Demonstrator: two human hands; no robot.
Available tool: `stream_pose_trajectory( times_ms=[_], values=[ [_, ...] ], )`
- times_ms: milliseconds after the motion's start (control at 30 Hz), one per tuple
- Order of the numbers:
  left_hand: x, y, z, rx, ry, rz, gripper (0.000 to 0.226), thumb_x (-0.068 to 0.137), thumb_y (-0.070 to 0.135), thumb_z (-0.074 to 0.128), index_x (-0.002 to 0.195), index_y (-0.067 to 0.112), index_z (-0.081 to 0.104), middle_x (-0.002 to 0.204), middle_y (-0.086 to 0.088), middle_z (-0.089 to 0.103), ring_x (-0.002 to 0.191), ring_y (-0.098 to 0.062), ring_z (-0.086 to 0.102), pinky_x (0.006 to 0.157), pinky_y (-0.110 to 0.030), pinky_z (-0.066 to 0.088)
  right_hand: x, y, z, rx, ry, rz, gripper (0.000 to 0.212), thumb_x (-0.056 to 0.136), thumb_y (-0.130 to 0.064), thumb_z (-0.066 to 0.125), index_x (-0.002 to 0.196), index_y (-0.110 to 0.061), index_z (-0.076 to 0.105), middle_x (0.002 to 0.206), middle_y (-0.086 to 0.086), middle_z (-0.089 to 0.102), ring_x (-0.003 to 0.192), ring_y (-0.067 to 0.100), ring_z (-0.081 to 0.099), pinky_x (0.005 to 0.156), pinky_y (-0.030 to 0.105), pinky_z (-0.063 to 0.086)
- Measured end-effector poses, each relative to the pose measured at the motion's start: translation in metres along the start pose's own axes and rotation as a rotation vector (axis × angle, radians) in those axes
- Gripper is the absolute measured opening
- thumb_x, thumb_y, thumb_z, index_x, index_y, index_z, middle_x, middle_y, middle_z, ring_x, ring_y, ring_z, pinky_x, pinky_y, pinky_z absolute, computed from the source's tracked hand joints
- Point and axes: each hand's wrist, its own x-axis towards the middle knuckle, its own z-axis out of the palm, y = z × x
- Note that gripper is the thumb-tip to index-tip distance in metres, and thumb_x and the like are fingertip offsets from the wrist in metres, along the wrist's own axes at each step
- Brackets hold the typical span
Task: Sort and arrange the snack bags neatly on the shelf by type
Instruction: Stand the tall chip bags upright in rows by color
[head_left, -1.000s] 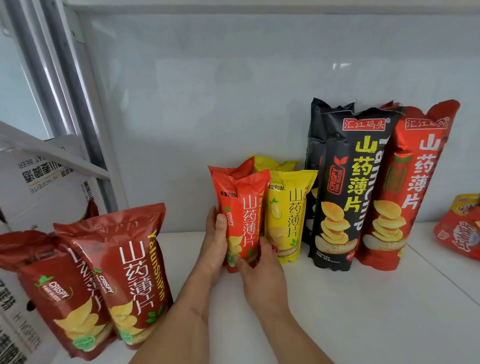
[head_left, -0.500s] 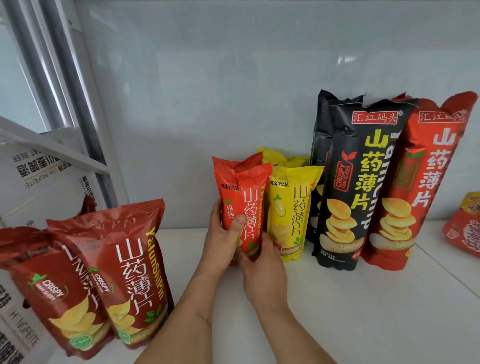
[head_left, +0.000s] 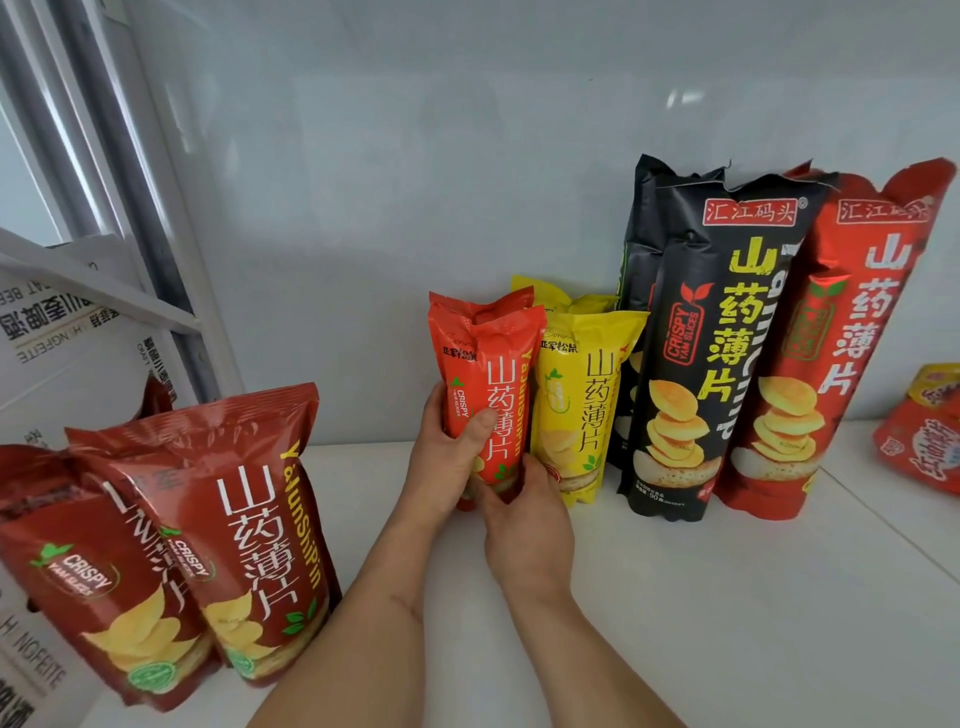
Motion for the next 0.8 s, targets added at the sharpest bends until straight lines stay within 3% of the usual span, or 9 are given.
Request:
stream_pose_trajectory(
  times_ms=[167,367,500,567,633,800],
  values=[
    [-0.002,0.003,-0.001,-0.026,-0.009,-0.007,0.099,0.059,0.067,0.072,0.145,0.027,0.044,0.126,0.008,0.067,0.104,-0.004,0.070,0.080,-0.021,0.058,-0.002,-0.003,-0.005,0.016,-0.023,0.025,0.062,0.083,-0.045,0.073,0.135,-0.020,0.050,0.129,-0.002,0.060,0.117,0.019,0.056,0.088,0.030,0.046],
    [-0.012,0.008,-0.003,-0.025,0.001,-0.012,0.111,0.060,0.067,0.074,0.153,0.023,0.034,0.143,0.001,0.057,0.116,-0.010,0.066,0.094,-0.032,0.058,-0.008,-0.004,-0.013,0.055,-0.047,0.030,0.052,0.079,-0.043,0.075,0.123,-0.019,0.057,0.117,-0.002,0.066,0.106,0.020,0.061,0.087,0.037,0.052],
    [-0.044,0.016,-0.009,0.060,0.022,-0.097,0.128,0.052,0.088,0.071,0.156,0.026,0.029,0.154,0.001,0.044,0.129,-0.014,0.056,0.107,-0.040,0.049,-0.023,-0.002,-0.030,-0.003,-0.064,-0.008,0.032,0.089,-0.032,0.068,0.117,-0.017,0.061,0.115,0.002,0.064,0.104,0.022,0.059,0.080,0.032,0.047],
    [-0.066,0.022,-0.012,0.181,0.026,-0.115,0.112,0.070,0.082,0.065,0.157,0.025,0.026,0.159,0.000,0.037,0.140,-0.014,0.043,0.113,-0.033,0.037,-0.033,0.000,-0.041,-0.070,-0.077,-0.020,0.027,0.094,-0.030,0.061,0.119,-0.018,0.060,0.117,0.004,0.063,0.106,0.023,0.059,0.078,0.031,0.045],
    [-0.088,0.027,-0.015,0.282,0.051,-0.121,0.085,0.089,0.061,0.062,0.157,0.023,0.028,0.159,-0.001,0.036,0.144,-0.015,0.037,0.111,-0.030,0.034,-0.045,0.000,-0.052,-0.118,-0.099,-0.038,0.030,0.098,-0.029,0.056,0.126,-0.020,0.060,0.121,0.003,0.063,0.111,0.023,0.058,0.083,0.032,0.046],
    [-0.141,0.032,-0.030,0.539,0.095,-0.077,0.058,0.096,0.047,0.060,0.146,0.021,0.049,0.147,0.003,0.053,0.129,-0.011,0.052,0.096,-0.022,0.039,-0.074,-0.005,-0.068,-0.145,-0.166,-0.099,0.034,0.100,-0.030,0.051,0.132,-0.019,0.058,0.128,0.002,0.064,0.118,0.022,0.058,0.091,0.033,0.047]
  ],
)
